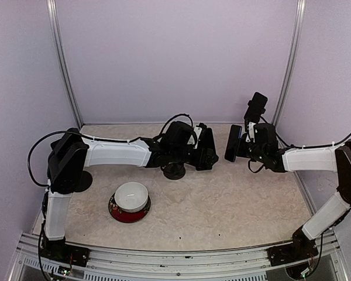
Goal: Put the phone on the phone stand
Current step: Adjust the phone stand at the center of the board.
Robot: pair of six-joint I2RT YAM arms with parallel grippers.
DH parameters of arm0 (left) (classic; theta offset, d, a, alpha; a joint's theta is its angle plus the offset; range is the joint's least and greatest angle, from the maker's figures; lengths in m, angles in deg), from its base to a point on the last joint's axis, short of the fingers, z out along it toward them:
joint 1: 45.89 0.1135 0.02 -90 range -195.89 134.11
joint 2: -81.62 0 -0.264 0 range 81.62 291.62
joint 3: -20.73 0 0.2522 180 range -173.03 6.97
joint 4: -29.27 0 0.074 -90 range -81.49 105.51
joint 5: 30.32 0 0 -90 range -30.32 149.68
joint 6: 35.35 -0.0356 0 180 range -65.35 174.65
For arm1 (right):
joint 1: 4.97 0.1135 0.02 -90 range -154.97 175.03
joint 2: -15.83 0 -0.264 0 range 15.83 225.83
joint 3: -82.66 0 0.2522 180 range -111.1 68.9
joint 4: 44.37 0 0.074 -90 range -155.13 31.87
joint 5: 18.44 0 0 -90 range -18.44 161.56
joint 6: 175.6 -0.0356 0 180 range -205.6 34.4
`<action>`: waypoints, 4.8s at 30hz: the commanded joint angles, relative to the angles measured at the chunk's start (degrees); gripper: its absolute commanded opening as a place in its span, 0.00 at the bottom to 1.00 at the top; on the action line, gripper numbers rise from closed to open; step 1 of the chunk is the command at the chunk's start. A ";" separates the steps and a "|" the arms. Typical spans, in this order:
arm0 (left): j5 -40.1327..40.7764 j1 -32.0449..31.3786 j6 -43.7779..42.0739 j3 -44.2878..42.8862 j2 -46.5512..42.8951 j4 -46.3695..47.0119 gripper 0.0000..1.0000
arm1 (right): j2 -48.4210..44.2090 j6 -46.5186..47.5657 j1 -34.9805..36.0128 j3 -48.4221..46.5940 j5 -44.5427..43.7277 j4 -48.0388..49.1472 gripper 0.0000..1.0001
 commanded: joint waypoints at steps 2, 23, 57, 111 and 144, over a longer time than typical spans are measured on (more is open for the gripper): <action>4.12 1.97 4.54 -3.52 4.07 -0.01 0.99 | 3.97 0.97 -1.67 -3.98 4.12 4.73 0.00; 10.40 3.55 3.28 -7.89 4.46 1.36 0.99 | 4.67 0.84 -2.58 -5.60 8.92 3.50 0.00; -22.82 22.74 5.52 11.05 -6.69 6.10 0.92 | -0.64 0.74 -2.56 -3.32 11.61 1.48 0.00; -20.54 24.43 12.22 15.89 -4.35 13.20 0.00 | -5.57 -0.86 -2.53 0.71 12.57 1.93 0.00; 47.68 6.45 48.14 26.05 -14.68 5.62 0.00 | -0.94 -2.91 -1.87 -3.06 14.97 2.20 0.00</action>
